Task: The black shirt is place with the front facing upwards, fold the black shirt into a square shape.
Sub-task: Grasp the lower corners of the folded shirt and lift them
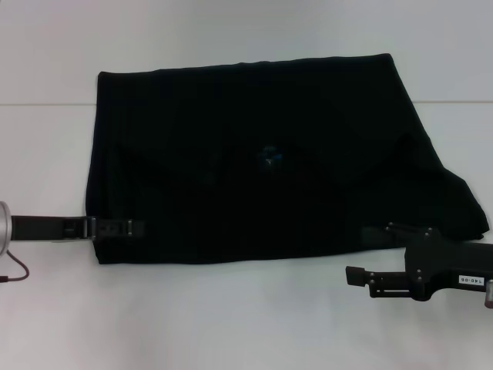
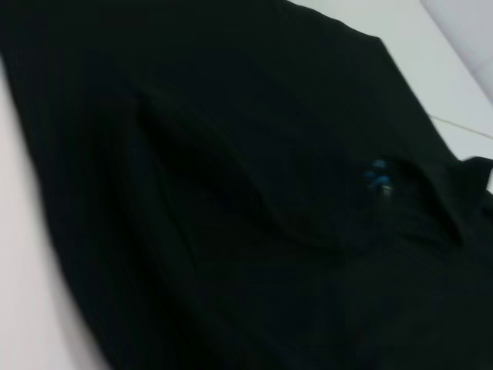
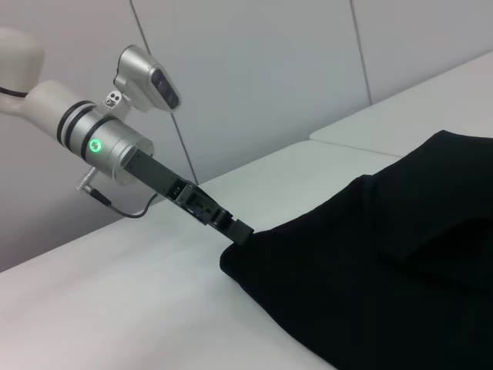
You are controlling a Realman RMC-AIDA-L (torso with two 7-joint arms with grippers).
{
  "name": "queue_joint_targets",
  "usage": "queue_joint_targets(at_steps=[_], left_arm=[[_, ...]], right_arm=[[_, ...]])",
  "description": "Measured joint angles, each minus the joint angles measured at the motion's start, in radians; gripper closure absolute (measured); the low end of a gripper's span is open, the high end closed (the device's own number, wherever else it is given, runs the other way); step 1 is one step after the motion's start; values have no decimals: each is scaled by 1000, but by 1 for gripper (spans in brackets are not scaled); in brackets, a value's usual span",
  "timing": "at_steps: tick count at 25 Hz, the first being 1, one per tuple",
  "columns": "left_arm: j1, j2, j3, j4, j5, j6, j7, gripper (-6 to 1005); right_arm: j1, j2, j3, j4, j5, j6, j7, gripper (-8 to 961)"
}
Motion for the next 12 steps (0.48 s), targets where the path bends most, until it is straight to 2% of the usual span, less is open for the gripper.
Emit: queue_joint_targets(at_steps=[12], left_arm=[[-11,-12,42,17,24,-24,-25,208]], right_arm=[[-11,-5,-1,1,0,-2,29,28]])
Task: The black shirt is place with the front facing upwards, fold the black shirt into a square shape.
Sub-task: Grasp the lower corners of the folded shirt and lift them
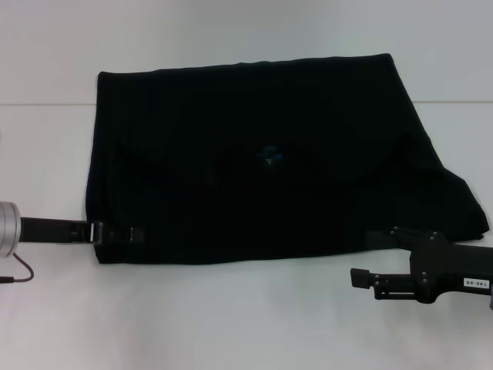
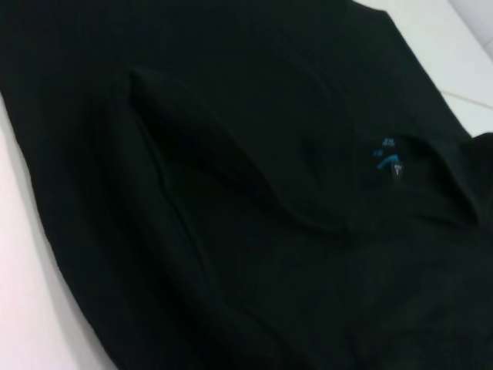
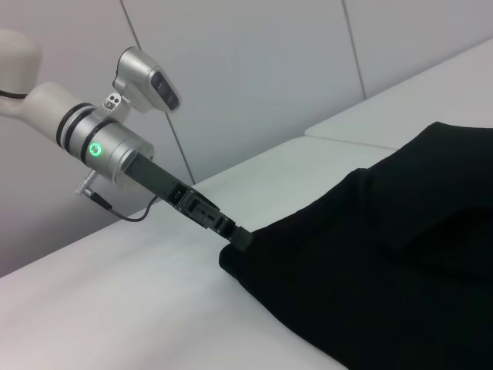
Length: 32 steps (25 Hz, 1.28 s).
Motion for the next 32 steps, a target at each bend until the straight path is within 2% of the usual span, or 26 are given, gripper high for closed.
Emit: queue_joint_targets(at_steps=[2,7,9,12,14,17,19,20,22,26,32], left_arm=[[1,-1,11,2,1,-2,9,211],[-2,-1,21,3,2,-10,20,419],[-4,0,21,4,2,-11,21,654],[-4,0,21,6,2,-7,22,752],[-5,0,21,6,3,-2,22,817],[-6,1,21,7,3,3,23,890],[-6,1,21,7,3,4,23,930],[-6,1,21,7,3,4,23,950],[-6,1,21,7,2,4,23,970],[-10,2,15,7,0,11,23,970],[-11,2,15,7,-3,12,23,970]], right_arm=[[-1,-5,2,0,0,0,13,28],[4,-28,2,-23,0,7,116,28],[9,-50,0,-48,0,16,223,28],[21,-99,-3,-115,-4,44,465,28],[39,-139,-3,-158,-37,59,634,28],[90,-207,-3,-193,-158,79,893,33],[148,-235,1,-217,-315,119,1095,38],[148,-235,1,-217,-315,119,1095,38],[187,-228,-3,-230,-413,151,1144,39],[257,-198,-17,-184,-552,210,1149,42],[289,-163,-123,-105,-573,319,1132,45]])
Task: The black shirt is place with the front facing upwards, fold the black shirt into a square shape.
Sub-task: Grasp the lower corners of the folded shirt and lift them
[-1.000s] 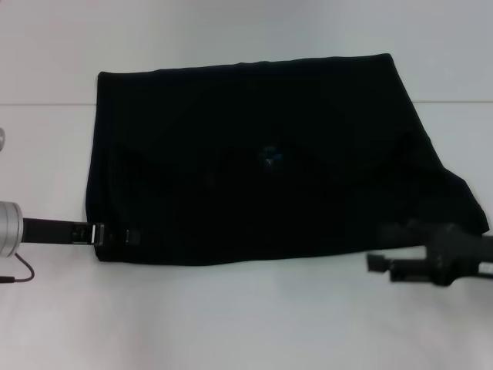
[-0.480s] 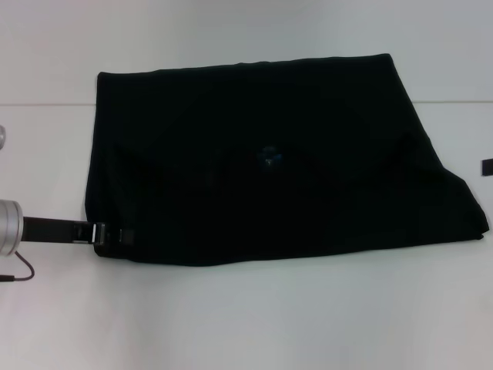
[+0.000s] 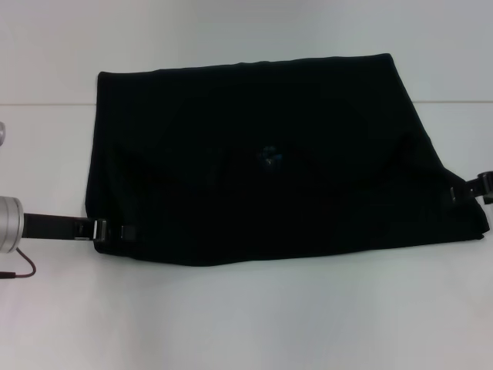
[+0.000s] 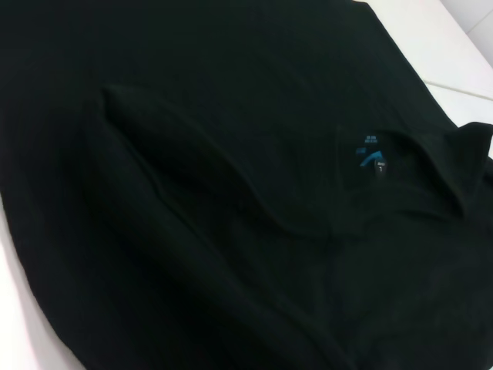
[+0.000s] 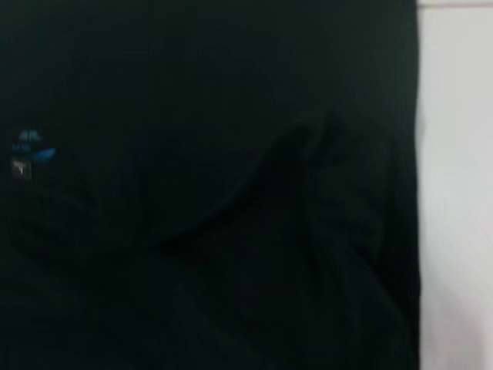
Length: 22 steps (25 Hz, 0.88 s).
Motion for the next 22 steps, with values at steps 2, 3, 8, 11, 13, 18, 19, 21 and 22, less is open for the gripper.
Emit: queue_joint_targets(at_steps=[2,3,8,11,13,18,19,21,22], left_arm=[[-1,0,0,0,0,0,0,970],[-1,0,0,0,0,0,0,970],[-3,1,0,-2,-2,1,0,970],[-4,2,-1,-2,-3,1,0,970],[-5,3,-2,-3,-4,1,0,970],[-8,4,-1,-4,-4,1,0,970],[-8,5,-1,-5,-4,1,-1,970],[-9,5,-1,-5,-4,2,-1,970],[-9,5,-1,-6,-4,4,-1,970]], right_arm=[[2,9,-16,11,0,15,-6,45],[3,14,-20,16,0,22,-11,46],[7,21,-40,37,-1,40,-24,48],[6,21,-57,41,-2,55,-25,50],[2,21,-59,40,-3,59,-25,51],[-3,14,-59,35,-4,66,-27,54],[-3,17,-60,37,-4,67,-35,54],[-2,19,-60,39,-4,68,-38,55],[-1,20,-61,42,-5,68,-40,55]])
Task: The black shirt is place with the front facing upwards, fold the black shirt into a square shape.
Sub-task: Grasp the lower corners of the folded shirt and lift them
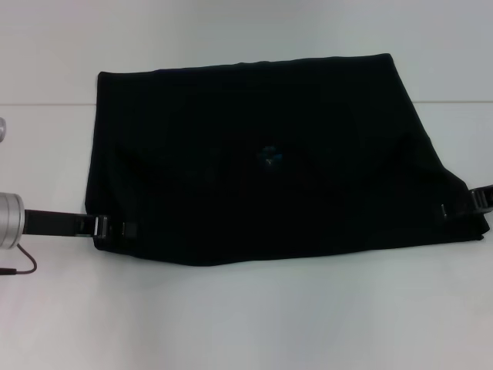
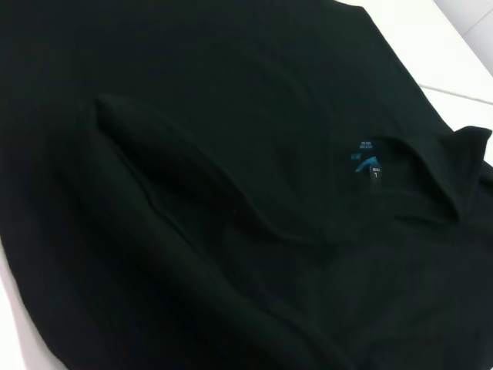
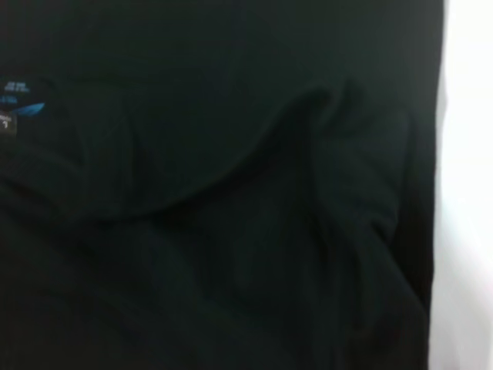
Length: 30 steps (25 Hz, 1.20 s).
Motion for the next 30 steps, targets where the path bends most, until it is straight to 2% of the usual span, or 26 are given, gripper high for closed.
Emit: queue_joint_targets(at_steps=[7,18,23,28,30], left_arm=[[-1,1,-1,1,0,12,1,970],[-4,3,-2,-2,0,19,0,971],[-7,4,-2,-2,0,38,-10,971],[-10,10,-4,3,1,87,-26,971],[-16,21,-3,0,6,142,-26,971]], right_arm=[[3,7,-24,10,0,13,8,59],[1,7,-20,1,2,-6,6,470],[1,2,-16,-3,7,-29,0,717],[-1,-3,-13,-25,7,-78,-11,824],[-7,-7,-11,-45,8,-125,-22,867]])
